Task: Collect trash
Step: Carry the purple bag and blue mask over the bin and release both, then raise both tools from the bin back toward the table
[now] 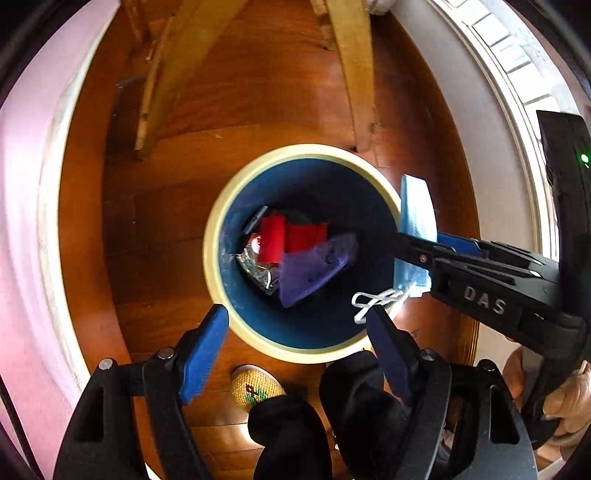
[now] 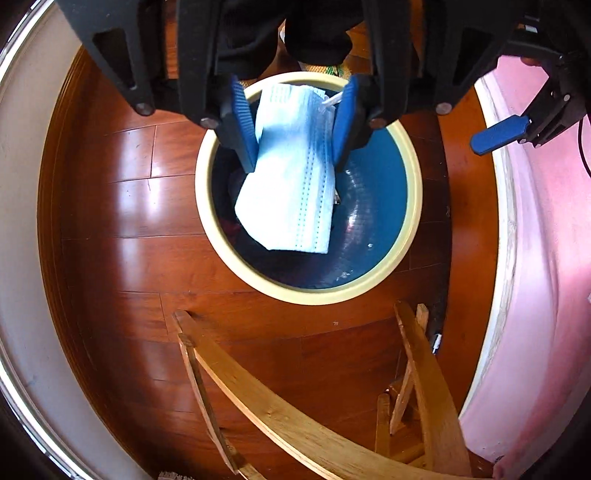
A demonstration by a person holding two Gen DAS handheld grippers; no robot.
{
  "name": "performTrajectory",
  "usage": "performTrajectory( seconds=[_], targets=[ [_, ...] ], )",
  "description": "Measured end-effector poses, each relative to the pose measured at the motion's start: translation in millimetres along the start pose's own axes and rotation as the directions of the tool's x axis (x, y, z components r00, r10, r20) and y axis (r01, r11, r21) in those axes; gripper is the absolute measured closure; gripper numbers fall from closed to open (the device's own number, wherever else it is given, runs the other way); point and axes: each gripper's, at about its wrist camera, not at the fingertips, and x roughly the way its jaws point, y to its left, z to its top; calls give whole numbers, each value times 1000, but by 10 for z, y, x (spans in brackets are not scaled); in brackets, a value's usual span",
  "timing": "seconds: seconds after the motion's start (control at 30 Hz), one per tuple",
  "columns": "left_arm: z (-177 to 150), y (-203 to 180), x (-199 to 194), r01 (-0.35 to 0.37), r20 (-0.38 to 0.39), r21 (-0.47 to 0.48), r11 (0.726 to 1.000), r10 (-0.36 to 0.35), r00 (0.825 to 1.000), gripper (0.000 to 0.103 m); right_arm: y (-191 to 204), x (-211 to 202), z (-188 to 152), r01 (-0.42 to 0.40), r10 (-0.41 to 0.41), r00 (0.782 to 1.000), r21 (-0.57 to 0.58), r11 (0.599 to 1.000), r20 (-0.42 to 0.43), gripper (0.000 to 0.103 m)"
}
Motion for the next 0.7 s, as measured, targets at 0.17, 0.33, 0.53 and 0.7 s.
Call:
performTrajectory(
  seconds=[0.17,0.33,0.53,0.7],
  targets=[
    [18,-88,-71,-31,35,-68,997,33,999,28,34,-113,-29,-11,11,1000,-12,1000,-5,60],
    [-58,-38,-367,-36,81,-130,991,47,996,28,138,-391,-92,-41,41,999,-30,999,15,51],
    [-128,22,-869,-44,137,-169,985,68,988,28,336,-777,-132,-33,35,998,-55,998,46,50],
    [-167,88,-1357,-47,183,-193,980,83,980,28,476,-1191,-179,-38,42,997,-53,998,67,50]
  ],
)
